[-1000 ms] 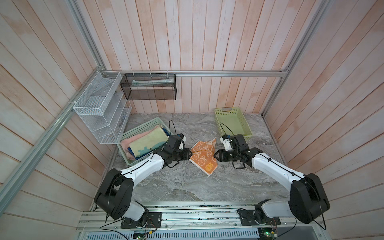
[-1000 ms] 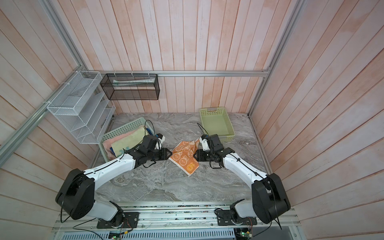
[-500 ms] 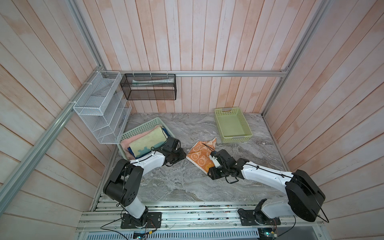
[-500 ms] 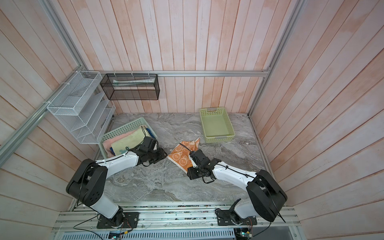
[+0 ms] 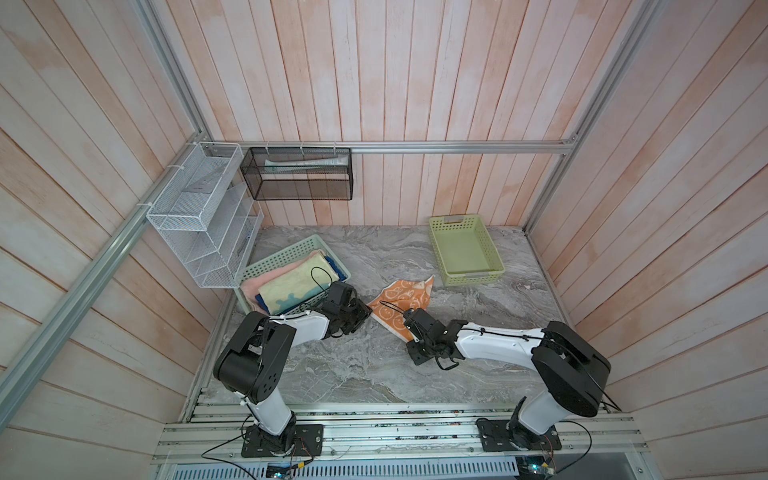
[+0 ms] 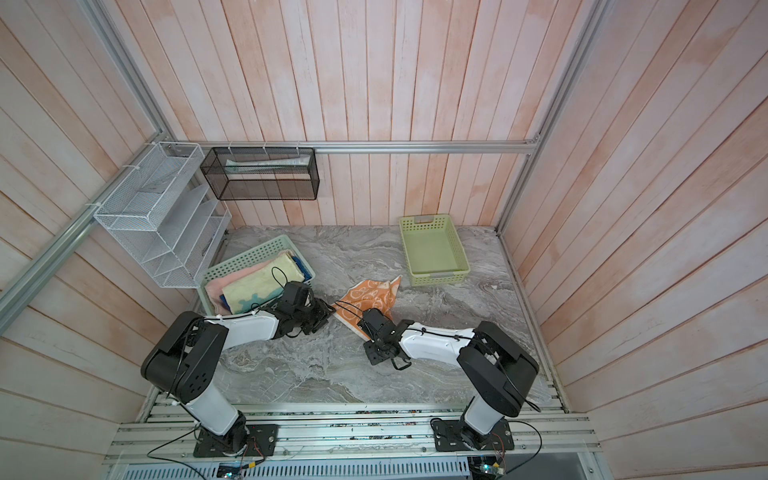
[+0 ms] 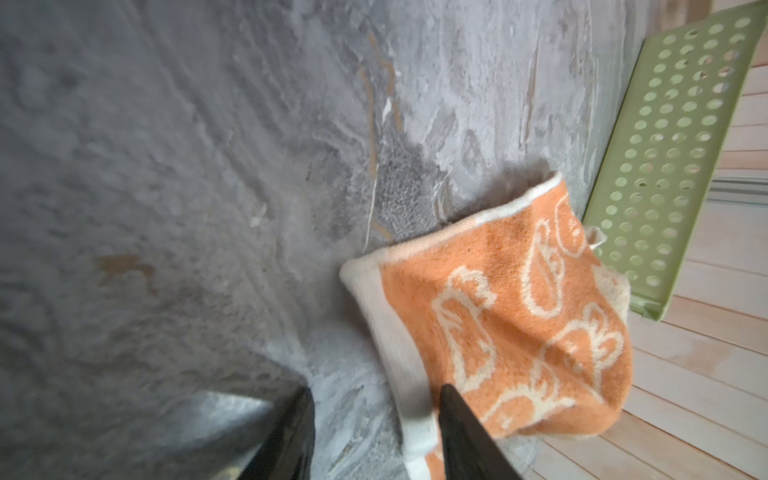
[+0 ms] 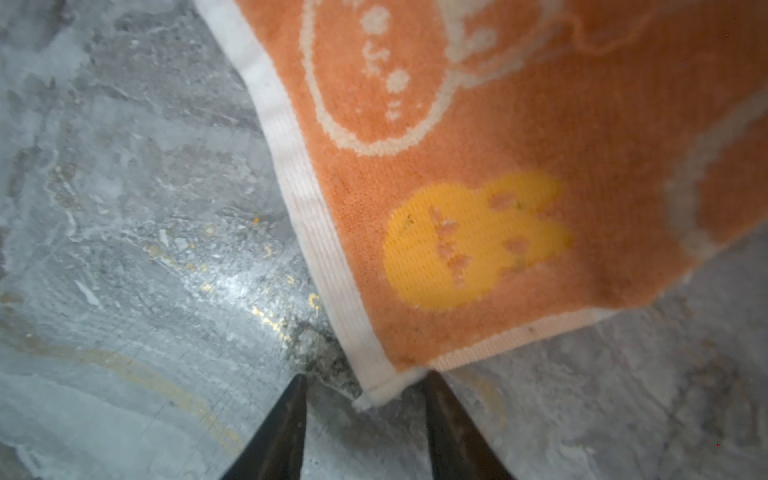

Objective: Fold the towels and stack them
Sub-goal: 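Grasp two corners of the orange towel with both grippers, then lift the orange towel with both grippers and lay it flat on the table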

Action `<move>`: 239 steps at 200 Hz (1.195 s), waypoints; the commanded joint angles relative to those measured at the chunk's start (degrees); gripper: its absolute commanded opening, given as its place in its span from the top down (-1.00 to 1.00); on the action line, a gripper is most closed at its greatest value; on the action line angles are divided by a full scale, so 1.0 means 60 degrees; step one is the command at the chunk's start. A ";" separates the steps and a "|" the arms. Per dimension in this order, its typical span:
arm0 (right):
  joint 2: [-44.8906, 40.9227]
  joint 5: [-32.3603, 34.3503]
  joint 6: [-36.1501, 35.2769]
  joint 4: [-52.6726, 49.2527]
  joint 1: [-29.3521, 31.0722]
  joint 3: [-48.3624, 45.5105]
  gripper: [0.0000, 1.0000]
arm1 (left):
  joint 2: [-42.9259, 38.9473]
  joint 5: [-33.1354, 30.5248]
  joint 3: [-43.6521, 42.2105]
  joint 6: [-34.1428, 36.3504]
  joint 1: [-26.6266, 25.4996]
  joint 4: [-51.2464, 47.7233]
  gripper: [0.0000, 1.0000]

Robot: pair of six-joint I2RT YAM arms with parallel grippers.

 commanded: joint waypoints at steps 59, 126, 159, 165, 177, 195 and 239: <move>0.0377 0.0490 -0.0067 -0.0596 0.0317 -0.0339 0.91 | 0.1641 0.1004 0.0115 -0.1130 0.0610 0.2100 0.00; -0.1761 0.1879 0.0409 -0.1516 0.0345 0.0223 1.00 | 0.0773 0.0671 0.0560 -0.0145 0.0634 0.1890 1.00; -0.3034 0.3106 0.0354 -0.2295 0.0331 0.1254 1.00 | -0.1208 -0.0102 0.1300 0.1777 0.0547 0.0129 1.00; -0.3254 0.3298 0.0287 -0.2419 0.0330 0.1453 1.00 | -0.1556 -0.0269 0.1557 0.2121 0.0502 -0.0374 1.00; -0.3781 0.3733 0.0091 -0.2580 0.0330 0.1822 1.00 | -0.2310 -0.0706 0.2095 0.2773 0.0373 -0.1242 1.00; -0.4646 0.4259 -0.0363 -0.2769 0.0339 0.2398 1.00 | -0.3297 -0.1558 0.3015 0.3715 0.0023 -0.2488 1.00; -0.5993 0.4835 -0.1597 -0.3966 0.0331 0.4946 1.00 | -0.5052 -0.3442 0.5066 0.5570 -0.1271 -0.4523 1.00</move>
